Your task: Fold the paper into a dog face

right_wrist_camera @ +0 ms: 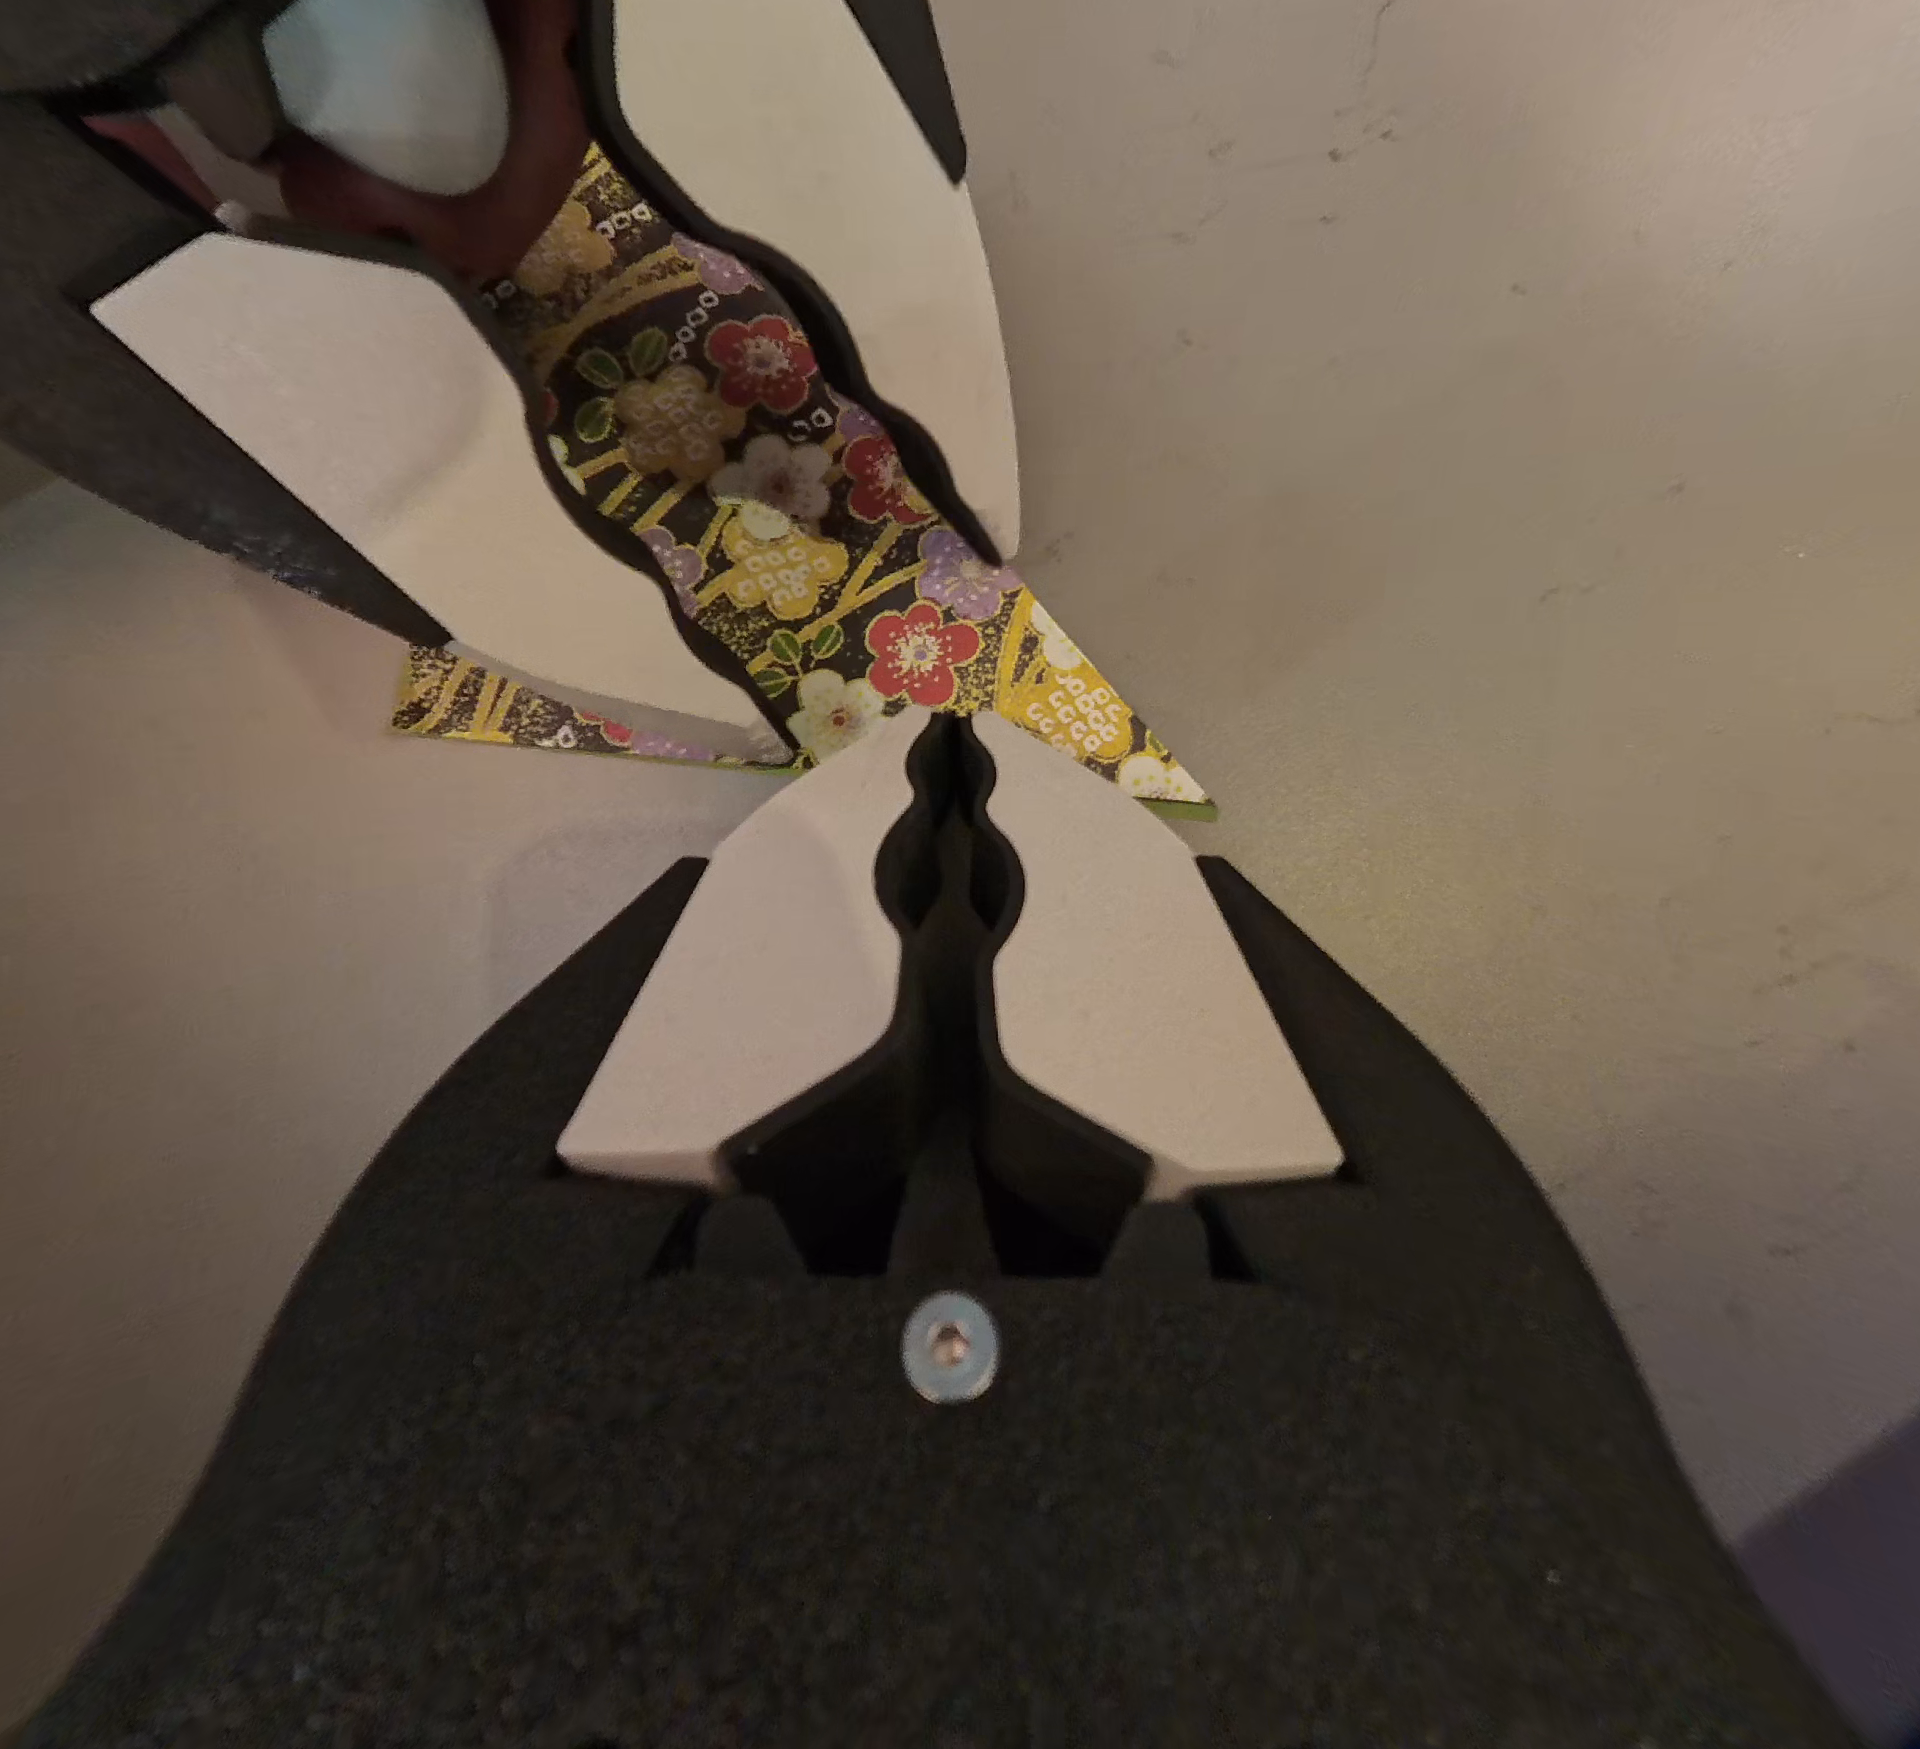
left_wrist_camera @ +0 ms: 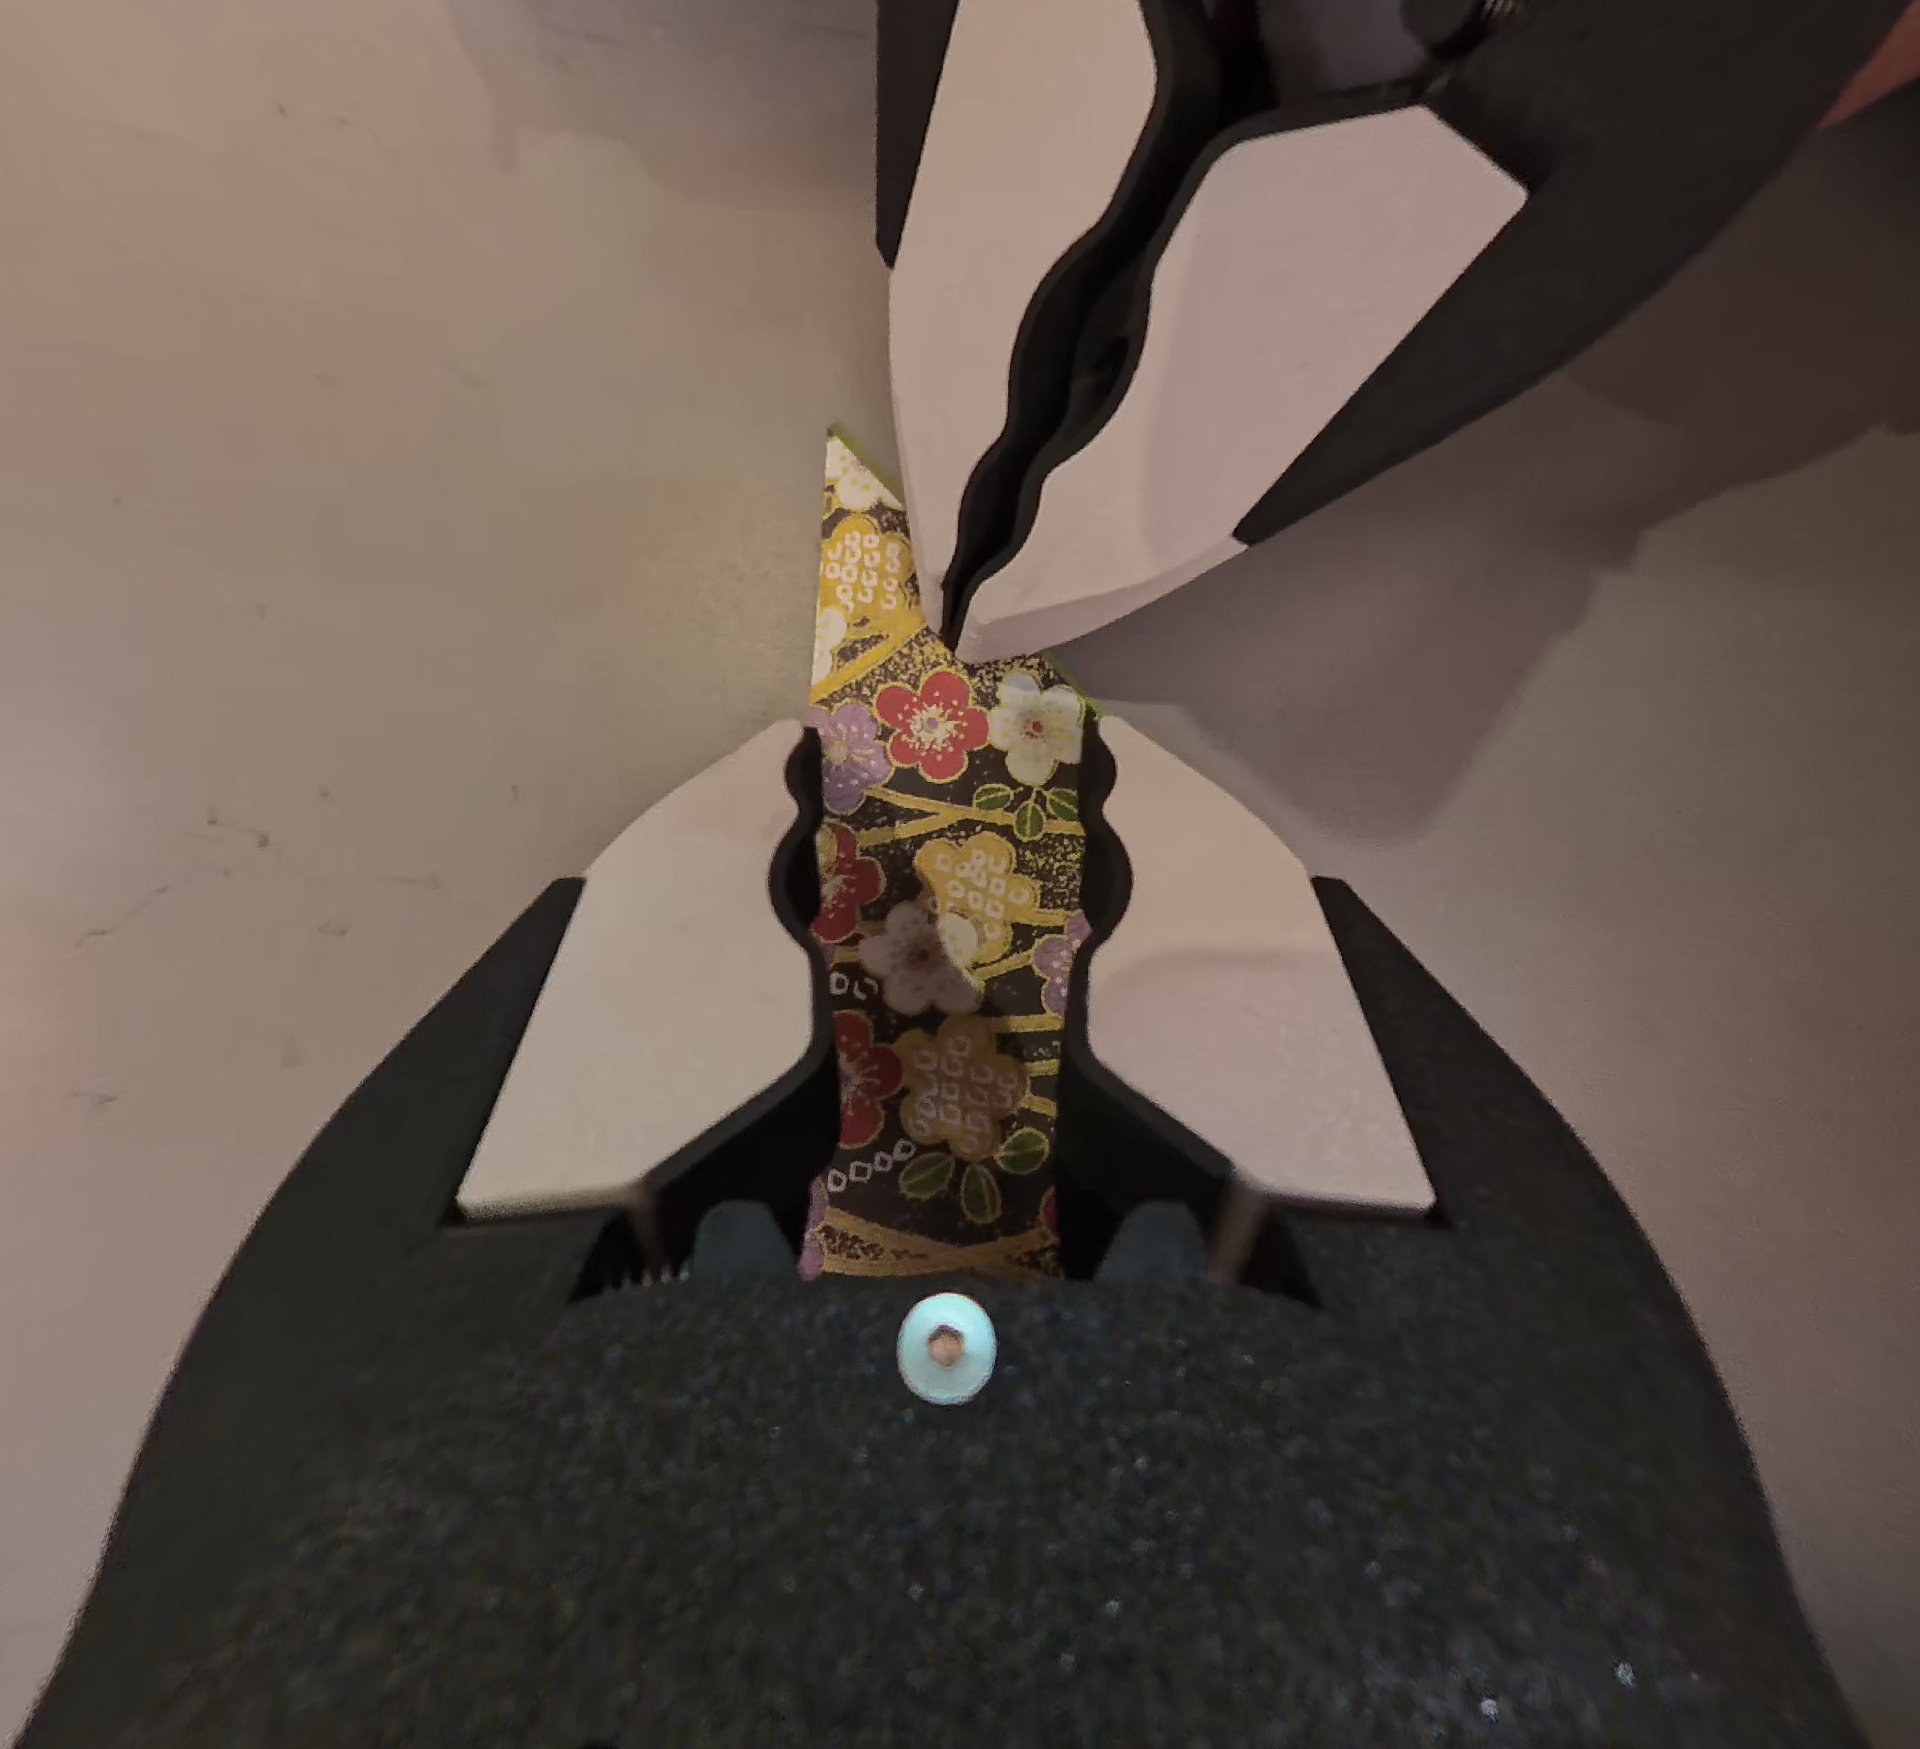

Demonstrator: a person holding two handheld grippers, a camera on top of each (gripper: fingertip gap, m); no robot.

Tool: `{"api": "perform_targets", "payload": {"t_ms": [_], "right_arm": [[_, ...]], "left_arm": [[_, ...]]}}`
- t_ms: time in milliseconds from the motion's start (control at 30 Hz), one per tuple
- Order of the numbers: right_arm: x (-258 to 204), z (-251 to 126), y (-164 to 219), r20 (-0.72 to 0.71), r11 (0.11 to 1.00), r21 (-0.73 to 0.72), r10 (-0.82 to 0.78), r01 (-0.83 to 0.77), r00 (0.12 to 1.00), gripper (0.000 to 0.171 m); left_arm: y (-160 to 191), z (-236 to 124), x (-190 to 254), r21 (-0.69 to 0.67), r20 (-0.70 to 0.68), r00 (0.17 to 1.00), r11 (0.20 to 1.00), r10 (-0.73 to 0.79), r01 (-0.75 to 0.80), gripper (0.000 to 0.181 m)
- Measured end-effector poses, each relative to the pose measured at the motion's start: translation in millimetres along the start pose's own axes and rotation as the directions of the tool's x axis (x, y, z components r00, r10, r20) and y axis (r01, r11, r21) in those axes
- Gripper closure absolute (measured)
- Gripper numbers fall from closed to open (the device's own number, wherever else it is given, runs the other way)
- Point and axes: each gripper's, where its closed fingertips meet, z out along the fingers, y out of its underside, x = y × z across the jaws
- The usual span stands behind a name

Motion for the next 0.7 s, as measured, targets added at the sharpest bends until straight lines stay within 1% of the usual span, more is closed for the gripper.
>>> {"api": "perform_targets", "payload": {"t_ms": [300,333,367,400,433,500,533,633,700], "right_arm": [[-0.5,-2.2,1.7,0.012,1.000,-0.007,-0.017,0.018,1.000,0.171],[2.6,-6.0,3.4,0.012,1.000,-0.024,-0.001,0.001,1.000,0.169],[10.2,-11.8,2.0,-0.011,0.999,-0.012,0.031,-0.031,0.999,0.161],[20.0,-18.1,-0.9,-0.035,0.997,0.018,0.073,-0.072,0.997,0.158],[30.2,-23.0,-2.1,-0.054,0.992,0.040,0.119,-0.117,0.991,0.158],[43.1,-23.9,4.1,-0.060,0.983,0.015,0.184,-0.183,0.981,0.156],[44.9,-21.7,7.2,-0.053,0.981,-0.006,0.194,-0.195,0.980,0.156],[44.3,-17.0,5.6,-0.037,0.980,-0.002,0.198,-0.198,0.980,0.156],[42.6,-13.9,7.3,-0.020,0.977,-0.025,0.213,-0.214,0.977,0.157]], "left_arm": [[0.9,0.6,1.2,0.014,-0.037,0.999,0.999,-0.033,0.034,0.137],[0.9,0.6,1.1,0.016,-0.037,0.999,0.999,-0.035,0.036,0.137],[0.9,0.6,1.1,0.017,-0.037,0.999,0.999,-0.036,0.037,0.137],[0.9,0.6,1.1,0.018,-0.037,0.999,0.999,-0.036,0.037,0.137],[0.9,0.6,1.0,0.017,-0.038,0.999,0.999,-0.036,0.037,0.137],[0.9,0.5,0.5,0.018,-0.037,0.999,0.999,-0.036,0.037,0.138],[0.9,0.6,0.2,0.018,-0.036,0.999,0.999,-0.036,0.036,0.139],[0.9,0.5,0.2,0.023,-0.036,0.999,0.999,-0.037,0.038,0.139],[0.9,0.6,0.2,0.024,-0.036,0.999,0.999,-0.037,0.038,0.139]]}}
